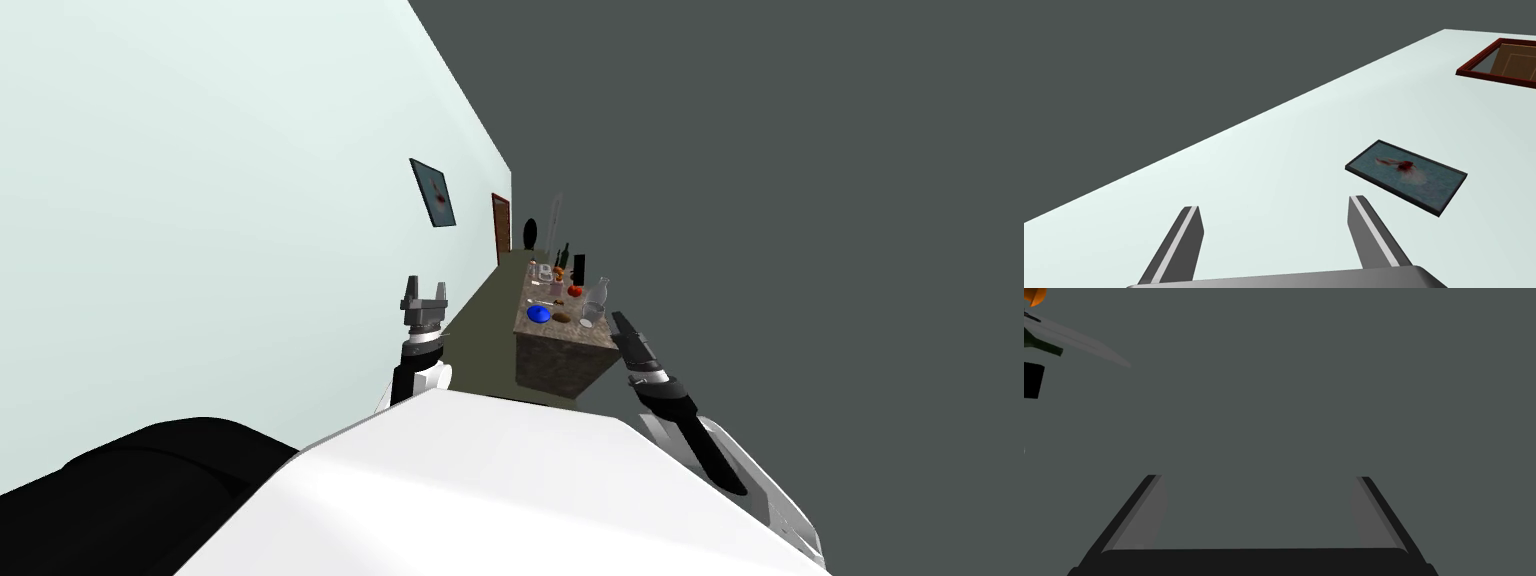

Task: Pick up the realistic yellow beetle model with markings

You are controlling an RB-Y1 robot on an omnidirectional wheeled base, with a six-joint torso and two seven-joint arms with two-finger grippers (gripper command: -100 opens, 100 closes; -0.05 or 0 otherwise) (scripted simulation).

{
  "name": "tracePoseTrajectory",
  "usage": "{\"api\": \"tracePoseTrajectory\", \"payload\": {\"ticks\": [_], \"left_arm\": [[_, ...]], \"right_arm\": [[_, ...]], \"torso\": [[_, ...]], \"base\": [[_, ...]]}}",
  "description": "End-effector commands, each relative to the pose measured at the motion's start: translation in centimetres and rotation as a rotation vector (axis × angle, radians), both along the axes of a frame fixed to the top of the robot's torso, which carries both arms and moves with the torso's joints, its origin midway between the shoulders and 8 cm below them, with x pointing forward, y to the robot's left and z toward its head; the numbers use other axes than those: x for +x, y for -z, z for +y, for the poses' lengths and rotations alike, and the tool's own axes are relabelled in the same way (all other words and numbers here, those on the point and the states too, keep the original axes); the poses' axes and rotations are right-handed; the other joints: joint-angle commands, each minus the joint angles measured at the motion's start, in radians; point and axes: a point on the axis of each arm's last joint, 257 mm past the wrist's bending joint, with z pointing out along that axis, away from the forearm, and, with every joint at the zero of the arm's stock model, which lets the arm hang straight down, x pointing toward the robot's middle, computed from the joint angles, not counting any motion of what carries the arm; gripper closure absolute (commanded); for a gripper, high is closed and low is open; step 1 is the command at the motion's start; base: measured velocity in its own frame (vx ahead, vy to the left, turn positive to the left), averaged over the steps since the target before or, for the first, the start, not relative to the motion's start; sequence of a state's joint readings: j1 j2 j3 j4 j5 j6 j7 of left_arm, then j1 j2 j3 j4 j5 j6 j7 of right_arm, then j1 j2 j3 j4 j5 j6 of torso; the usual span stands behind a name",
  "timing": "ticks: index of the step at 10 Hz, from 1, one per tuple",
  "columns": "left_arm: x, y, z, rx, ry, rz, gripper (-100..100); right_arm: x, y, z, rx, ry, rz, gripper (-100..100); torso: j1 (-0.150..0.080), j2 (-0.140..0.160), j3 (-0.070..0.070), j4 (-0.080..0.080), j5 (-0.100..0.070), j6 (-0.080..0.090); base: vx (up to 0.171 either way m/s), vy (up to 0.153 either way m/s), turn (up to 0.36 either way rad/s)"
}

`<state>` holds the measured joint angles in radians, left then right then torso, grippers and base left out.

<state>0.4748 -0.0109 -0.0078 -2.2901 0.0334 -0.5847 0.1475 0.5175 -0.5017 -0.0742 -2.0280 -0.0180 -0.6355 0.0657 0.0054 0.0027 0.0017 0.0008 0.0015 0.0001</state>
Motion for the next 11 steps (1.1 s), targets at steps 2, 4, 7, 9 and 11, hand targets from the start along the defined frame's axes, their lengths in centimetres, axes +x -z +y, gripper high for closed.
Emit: {"api": "tracePoseTrajectory", "payload": {"ticks": [2,4,7,9,11], "left_arm": [[0.0,0.0,0.0,0.000,0.000,0.000,0],[0.0,0.0,0.0,0.000,0.000,0.000,0],[0.0,0.0,0.0,0.000,0.000,0.000,0],[0.0,0.0,0.0,0.000,0.000,0.000,0],[0.0,0.0,0.0,0.000,0.000,0.000,0]], "right_arm": [[0.2,1.9,-0.3,-0.079,-0.026,0.044,-100],[0.3,3.6,-0.8,-0.143,-0.045,0.084,-100],[0.4,7.2,-2.0,-0.259,-0.070,0.162,-100],[0.4,8.9,-2.6,-0.338,-0.093,0.201,-100],[0.3,10.4,-3.4,-0.418,-0.115,0.238,-100]], "torso": [[0.001,0.000,0.000,0.000,0.000,0.000],[0.000,-0.002,-0.001,0.000,0.000,0.000],[0.000,-0.002,-0.001,-0.001,0.000,0.000],[-0.001,-0.004,-0.002,-0.001,0.000,0.000],[0.000,-0.005,-0.003,-0.001,0.000,0.000]], "base": [[-0.034,0.096,0.074],[-0.007,0.096,0.069],[0.008,0.099,0.083],[0.034,0.105,0.087],[0.037,0.093,0.075]]}}
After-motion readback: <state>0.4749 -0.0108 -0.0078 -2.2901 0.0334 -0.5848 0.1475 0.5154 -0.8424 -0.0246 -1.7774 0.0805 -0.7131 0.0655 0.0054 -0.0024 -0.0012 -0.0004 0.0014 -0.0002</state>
